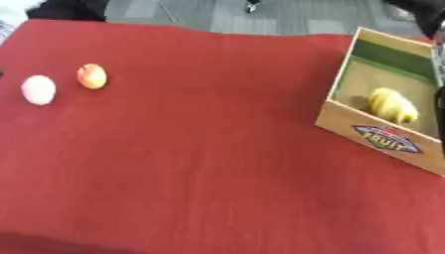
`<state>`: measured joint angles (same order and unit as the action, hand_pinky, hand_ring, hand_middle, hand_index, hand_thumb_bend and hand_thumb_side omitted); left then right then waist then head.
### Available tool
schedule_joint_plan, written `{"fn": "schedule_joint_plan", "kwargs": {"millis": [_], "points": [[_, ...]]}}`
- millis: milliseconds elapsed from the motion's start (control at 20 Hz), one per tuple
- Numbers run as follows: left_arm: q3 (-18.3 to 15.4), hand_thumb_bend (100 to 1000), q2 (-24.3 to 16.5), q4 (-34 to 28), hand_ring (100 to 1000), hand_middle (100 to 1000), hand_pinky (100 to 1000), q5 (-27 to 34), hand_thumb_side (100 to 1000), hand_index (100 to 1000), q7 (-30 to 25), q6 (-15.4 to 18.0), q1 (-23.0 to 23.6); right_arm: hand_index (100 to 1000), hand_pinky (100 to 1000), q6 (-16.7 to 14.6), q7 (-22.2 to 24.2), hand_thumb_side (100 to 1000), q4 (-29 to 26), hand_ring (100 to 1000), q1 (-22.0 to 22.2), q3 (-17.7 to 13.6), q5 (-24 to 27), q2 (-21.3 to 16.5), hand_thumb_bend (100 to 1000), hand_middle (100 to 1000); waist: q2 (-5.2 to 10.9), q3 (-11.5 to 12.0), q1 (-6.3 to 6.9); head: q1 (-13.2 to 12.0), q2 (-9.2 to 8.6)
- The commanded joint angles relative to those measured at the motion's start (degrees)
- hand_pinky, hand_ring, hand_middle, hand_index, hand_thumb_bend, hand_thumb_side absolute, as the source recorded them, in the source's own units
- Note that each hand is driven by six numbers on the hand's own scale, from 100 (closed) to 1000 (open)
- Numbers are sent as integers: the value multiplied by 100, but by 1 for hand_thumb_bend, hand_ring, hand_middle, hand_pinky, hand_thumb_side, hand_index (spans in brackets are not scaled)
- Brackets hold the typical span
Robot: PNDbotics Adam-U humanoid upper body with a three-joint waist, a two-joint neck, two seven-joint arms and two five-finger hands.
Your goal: Pick up the objects with one hand, pass them to the other hand, and then place them into the box on the other side of the table.
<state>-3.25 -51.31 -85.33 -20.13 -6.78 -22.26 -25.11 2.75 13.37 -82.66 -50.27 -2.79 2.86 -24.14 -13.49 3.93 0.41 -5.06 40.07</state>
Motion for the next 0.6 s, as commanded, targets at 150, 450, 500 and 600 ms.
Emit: {"fn": "schedule_joint_plan", "kwargs": {"millis": [150, 450, 500, 600], "points": [[266, 880, -420, 905, 748, 714, 835, 9, 232, 831, -1150, 127, -668, 853, 983, 96, 9, 340, -158, 1000, -32, -81, 24, -19, 100, 768, 108, -31, 77, -80, -59], [506, 880, -249, 1968, 764, 727, 845, -529, 258, 832, -1927, 76, -1500, 851, 983, 122, 11, 354, -164, 1000, -14, -93, 19, 0, 100, 765, 78, -71, 47, -177, -81], [529, 880, -201, 2123, 764, 727, 845, -628, 258, 832, -1997, 70, -1616, 851, 983, 122, 14, 354, -163, 1000, -12, -92, 15, 2, 100, 765, 75, -72, 43, -197, -83], [534, 880, -153, 2283, 764, 727, 845, -758, 258, 832, -2075, 108, -1730, 851, 983, 121, 16, 354, -161, 1000, -8, -94, 9, 2, 100, 765, 74, -69, 41, -208, -83]]}}
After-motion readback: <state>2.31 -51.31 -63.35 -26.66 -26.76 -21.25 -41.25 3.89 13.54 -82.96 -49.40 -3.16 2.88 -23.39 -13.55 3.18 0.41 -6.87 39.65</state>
